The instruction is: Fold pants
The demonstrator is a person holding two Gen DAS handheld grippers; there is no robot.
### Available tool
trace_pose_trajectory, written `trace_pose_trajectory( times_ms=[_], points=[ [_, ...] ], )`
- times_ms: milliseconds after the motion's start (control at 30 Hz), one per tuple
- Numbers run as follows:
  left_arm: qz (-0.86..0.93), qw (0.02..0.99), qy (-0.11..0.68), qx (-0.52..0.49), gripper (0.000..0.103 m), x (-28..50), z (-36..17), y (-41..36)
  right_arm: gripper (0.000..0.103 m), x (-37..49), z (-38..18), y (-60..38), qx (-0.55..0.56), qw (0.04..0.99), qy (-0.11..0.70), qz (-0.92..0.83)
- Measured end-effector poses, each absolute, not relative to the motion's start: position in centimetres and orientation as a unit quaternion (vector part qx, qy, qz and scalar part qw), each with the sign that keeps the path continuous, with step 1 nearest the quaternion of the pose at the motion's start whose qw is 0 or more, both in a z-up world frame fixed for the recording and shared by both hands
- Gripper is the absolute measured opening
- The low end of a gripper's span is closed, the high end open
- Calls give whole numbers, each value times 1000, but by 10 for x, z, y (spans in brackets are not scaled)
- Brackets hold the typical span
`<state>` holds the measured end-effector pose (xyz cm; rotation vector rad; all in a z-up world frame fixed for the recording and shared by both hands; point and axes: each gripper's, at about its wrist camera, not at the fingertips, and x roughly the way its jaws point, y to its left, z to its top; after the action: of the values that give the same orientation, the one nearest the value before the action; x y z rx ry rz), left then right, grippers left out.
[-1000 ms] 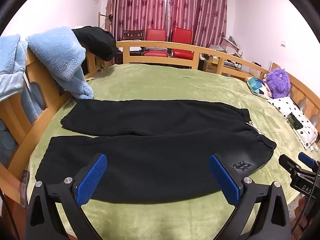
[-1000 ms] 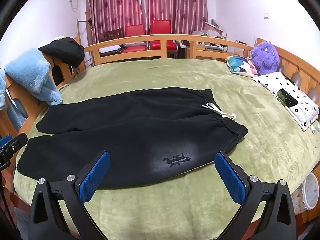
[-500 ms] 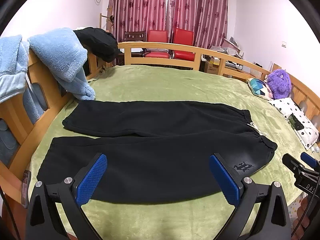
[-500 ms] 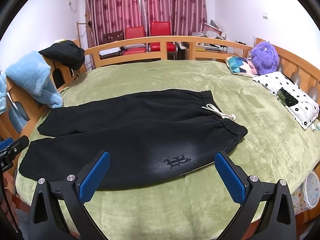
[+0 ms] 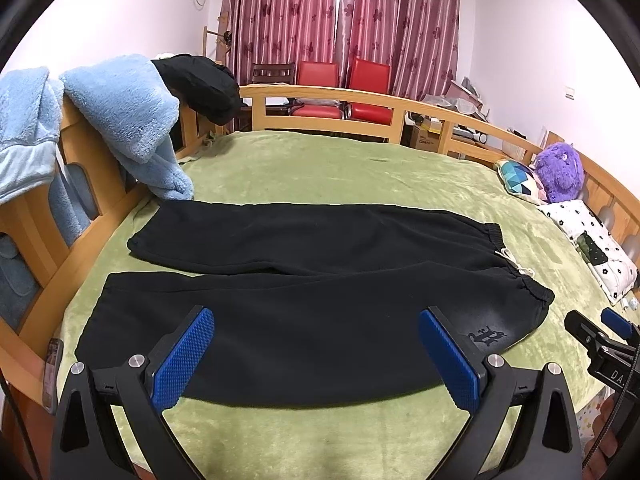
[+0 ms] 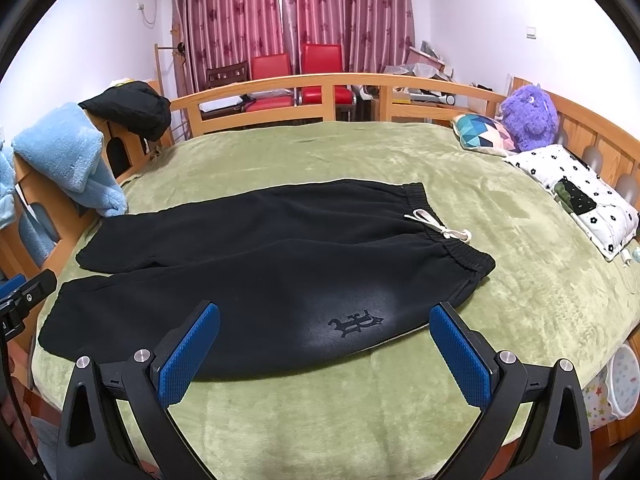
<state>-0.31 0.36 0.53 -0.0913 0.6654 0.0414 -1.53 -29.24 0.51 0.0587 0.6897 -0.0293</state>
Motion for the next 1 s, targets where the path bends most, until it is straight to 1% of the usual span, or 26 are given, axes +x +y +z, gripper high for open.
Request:
trace_pose_trajectory(
  times_ms=[1000],
  points=[
    [27, 944, 325, -55, 103, -4, 4, 13, 103, -22, 7, -293, 27, 950, 308, -31]
  ],
)
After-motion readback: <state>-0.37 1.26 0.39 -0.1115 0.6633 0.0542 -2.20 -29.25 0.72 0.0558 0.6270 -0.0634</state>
